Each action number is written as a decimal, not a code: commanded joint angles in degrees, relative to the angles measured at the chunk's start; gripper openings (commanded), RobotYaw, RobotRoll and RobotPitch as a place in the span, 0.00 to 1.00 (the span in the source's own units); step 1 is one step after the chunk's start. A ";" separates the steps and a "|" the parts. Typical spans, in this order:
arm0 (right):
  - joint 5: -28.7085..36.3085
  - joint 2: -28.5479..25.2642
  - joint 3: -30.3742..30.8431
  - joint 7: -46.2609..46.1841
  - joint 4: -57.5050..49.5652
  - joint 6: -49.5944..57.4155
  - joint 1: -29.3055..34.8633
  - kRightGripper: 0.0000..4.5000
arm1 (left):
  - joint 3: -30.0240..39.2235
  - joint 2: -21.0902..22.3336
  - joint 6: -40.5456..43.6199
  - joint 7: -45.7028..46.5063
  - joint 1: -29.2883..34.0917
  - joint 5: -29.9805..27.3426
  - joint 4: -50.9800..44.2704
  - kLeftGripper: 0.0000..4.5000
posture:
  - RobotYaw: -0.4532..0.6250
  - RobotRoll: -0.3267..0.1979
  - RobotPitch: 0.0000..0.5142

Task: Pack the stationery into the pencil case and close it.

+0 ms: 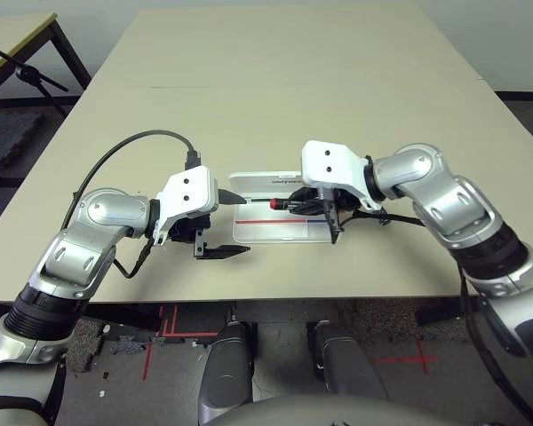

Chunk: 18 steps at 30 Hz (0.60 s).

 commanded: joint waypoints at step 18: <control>-9.81 4.90 5.09 -4.36 12.38 -17.46 1.70 0.11 | -1.21 0.28 -0.88 -0.17 -0.12 1.51 -0.22 1.00 | 0.47 0.62 0.20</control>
